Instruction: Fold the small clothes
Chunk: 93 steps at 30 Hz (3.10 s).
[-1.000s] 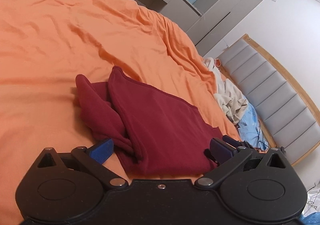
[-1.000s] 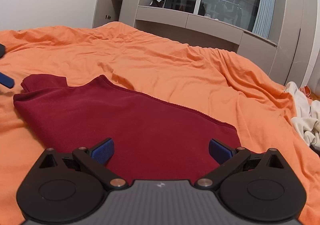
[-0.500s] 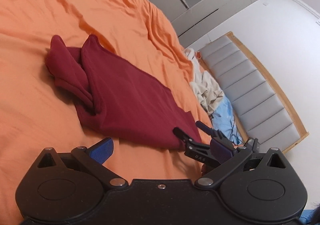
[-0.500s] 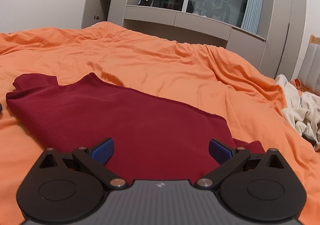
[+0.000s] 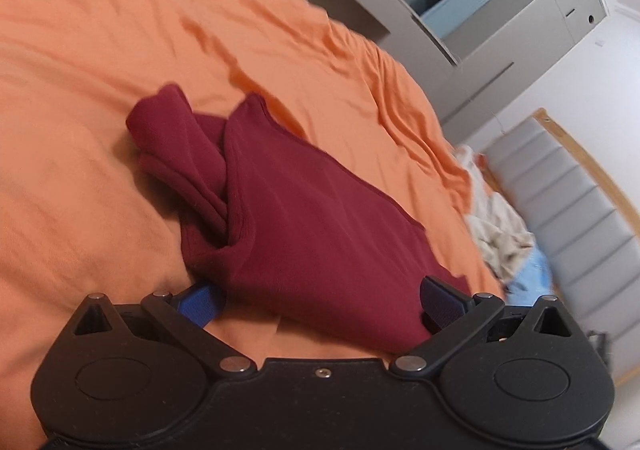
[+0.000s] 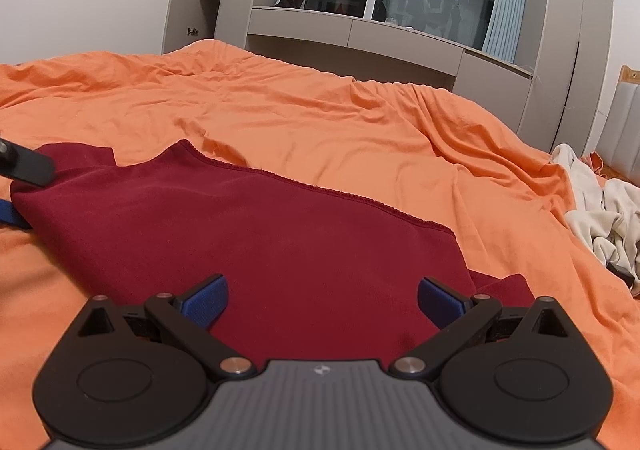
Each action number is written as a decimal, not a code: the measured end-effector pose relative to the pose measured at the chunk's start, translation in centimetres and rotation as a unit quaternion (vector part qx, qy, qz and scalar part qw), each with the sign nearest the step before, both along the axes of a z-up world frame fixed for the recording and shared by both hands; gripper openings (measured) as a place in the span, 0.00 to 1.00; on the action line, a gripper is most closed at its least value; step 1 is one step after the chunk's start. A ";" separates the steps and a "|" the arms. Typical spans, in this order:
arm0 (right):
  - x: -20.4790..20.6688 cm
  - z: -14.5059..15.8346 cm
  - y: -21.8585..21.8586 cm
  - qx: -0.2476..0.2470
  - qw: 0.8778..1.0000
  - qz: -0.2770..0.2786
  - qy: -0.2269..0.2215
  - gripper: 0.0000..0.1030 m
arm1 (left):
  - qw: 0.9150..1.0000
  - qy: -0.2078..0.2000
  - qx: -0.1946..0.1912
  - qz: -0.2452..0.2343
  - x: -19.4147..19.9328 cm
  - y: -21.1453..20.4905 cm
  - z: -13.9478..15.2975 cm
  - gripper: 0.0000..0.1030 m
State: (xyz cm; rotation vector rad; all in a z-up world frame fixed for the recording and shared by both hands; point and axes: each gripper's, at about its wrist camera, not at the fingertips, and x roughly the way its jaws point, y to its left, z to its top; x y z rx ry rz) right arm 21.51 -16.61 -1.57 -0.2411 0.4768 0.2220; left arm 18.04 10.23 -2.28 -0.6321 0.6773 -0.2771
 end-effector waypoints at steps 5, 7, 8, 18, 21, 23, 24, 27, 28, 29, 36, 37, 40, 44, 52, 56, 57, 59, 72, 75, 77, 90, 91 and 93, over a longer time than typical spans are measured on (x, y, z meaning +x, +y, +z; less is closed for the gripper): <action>-0.2 -0.2 0.3 -0.009 1.000 -0.002 -0.009 1.00 | 0.997 -0.022 0.063 0.031 0.4 -2.0 0.1 0.99; -0.4 -0.2 0.3 -0.011 1.000 -0.003 -0.013 1.00 | 0.996 -0.022 0.066 0.049 0.8 -2.1 0.2 0.99; -0.5 -0.2 0.3 -0.011 1.000 -0.004 -0.017 1.00 | 0.996 -0.021 0.063 0.058 0.9 -2.0 0.1 0.99; -0.6 -1.1 1.3 -0.040 0.999 0.001 -0.017 1.00 | 0.994 -0.027 0.077 0.079 0.7 -2.2 -0.3 0.99; -0.9 -0.8 1.4 -0.041 0.999 0.000 -0.028 1.00 | 0.992 -0.032 0.088 0.078 0.6 -2.4 -0.4 0.99; -1.3 -0.6 1.5 -0.039 0.998 0.001 -0.042 1.00 | 0.992 -0.033 0.091 0.079 0.5 -2.6 -0.4 0.99; -1.4 -0.5 1.6 -0.039 0.998 0.005 -0.047 1.00 | 0.992 -0.034 0.090 0.081 0.5 -2.6 -0.4 0.99; -1.3 -0.6 2.2 -0.050 0.998 0.011 -0.047 1.00 | 0.992 -0.039 0.076 0.091 0.2 -2.3 -0.5 0.99; -1.2 -0.8 2.3 -0.055 0.997 0.011 -0.044 1.00 | 0.992 -0.041 0.067 0.096 0.1 -2.0 -0.6 0.99; -1.0 -1.0 2.5 -0.061 0.997 0.013 -0.040 1.00 | 0.992 -0.044 0.053 0.103 0.0 -1.7 -0.6 0.99; -1.1 -1.7 3.1 -0.085 0.996 0.017 -0.038 1.00 | 0.989 -0.053 0.015 0.137 -0.3 -1.0 -0.9 0.98; -1.1 -1.8 3.2 -0.088 0.995 0.016 -0.040 1.00 | 0.989 -0.053 0.022 0.136 -0.3 -1.2 -0.9 0.98; -1.3 -2.0 3.5 -0.098 0.994 0.016 -0.046 1.00 | 0.988 -0.056 0.034 0.138 -0.2 -1.5 -0.8 0.97; -1.4 -2.1 3.7 -0.105 0.993 0.015 -0.051 1.00 | 0.985 -0.057 0.029 0.161 -0.4 -1.2 -0.9 0.88; -1.6 -2.0 3.9 -0.115 0.992 0.015 -0.055 1.00 | 0.974 -0.044 0.047 0.217 -0.6 -1.0 -1.4 0.49; -1.1 -1.4 3.1 -0.095 0.995 0.023 -0.033 1.00 | 0.972 -0.039 0.043 0.226 -0.2 -0.6 -1.2 0.34; -0.8 -1.0 2.6 -0.082 0.996 0.026 -0.021 1.00 | 0.972 -0.039 0.044 0.225 -0.1 -0.6 -1.0 0.30; -0.2 -0.3 1.4 -0.052 0.998 0.026 0.005 1.00 | 0.973 -0.043 0.047 0.223 0.1 -0.6 -0.6 0.25; 2.9 5.7 -13.1 0.076 0.988 -0.134 -0.004 1.00 | 0.977 -0.114 0.162 0.078 5.4 -8.5 6.5 0.18; 2.9 6.4 -16.3 0.108 0.981 -0.163 -0.012 1.00 | 0.973 -0.142 0.180 0.027 5.9 -12.1 7.8 0.17; 3.0 6.7 -18.2 0.125 0.977 -0.175 -0.012 1.00 | 0.969 -0.158 0.190 -0.013 5.9 -14.7 8.4 0.17; 3.8 5.1 -21.6 0.163 0.967 -0.195 0.027 1.00 | 0.939 -0.125 0.242 -0.210 3.7 -25.1 2.1 0.19; 4.0 4.9 -21.4 0.166 0.967 -0.191 0.033 1.00 | 0.936 -0.124 0.248 -0.216 3.6 -25.2 1.8 0.24; 4.4 4.6 -21.2 0.177 0.966 -0.182 0.045 1.00 | 0.931 -0.124 0.258 -0.225 3.1 -25.2 1.5 0.33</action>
